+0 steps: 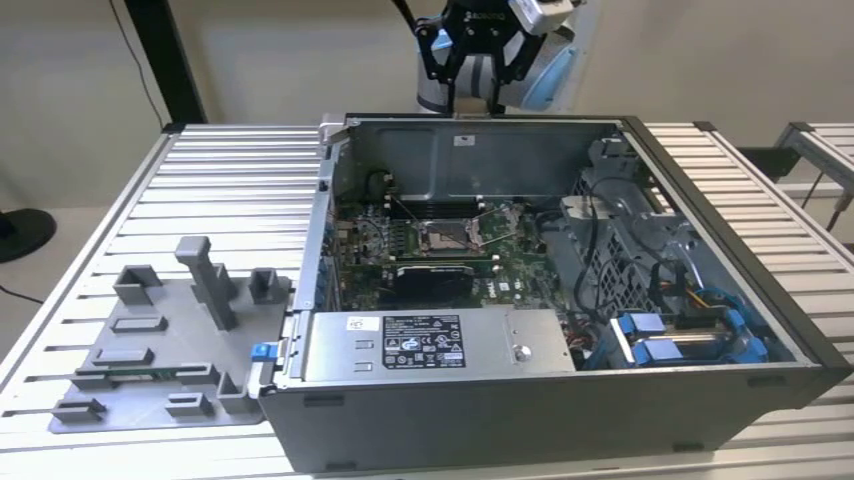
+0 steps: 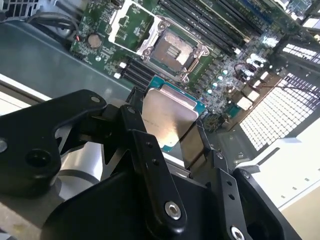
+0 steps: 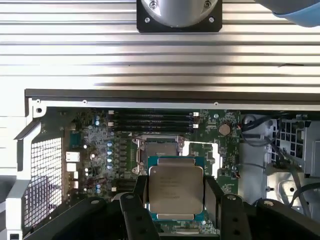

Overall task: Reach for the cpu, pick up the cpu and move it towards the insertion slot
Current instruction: 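Pick up the cpu and move it towards the insertion slot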

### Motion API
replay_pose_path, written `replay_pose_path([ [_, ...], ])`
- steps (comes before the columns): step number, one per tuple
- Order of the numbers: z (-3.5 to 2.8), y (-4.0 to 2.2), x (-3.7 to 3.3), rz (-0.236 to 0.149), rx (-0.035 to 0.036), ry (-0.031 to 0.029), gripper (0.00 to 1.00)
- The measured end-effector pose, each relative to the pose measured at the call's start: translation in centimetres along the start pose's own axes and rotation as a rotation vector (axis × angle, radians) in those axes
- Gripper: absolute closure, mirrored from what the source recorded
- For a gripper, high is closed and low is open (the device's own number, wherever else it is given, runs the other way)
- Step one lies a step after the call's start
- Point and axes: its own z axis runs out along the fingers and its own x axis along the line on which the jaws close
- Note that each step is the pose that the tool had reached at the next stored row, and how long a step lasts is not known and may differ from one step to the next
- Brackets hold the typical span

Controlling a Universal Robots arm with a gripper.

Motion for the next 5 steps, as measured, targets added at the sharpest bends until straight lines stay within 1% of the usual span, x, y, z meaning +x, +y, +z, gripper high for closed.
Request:
replay_pose_path([
  [5, 0.01, 0.07, 0.00, 0.000, 0.0000, 0.0000, 1.00],
])
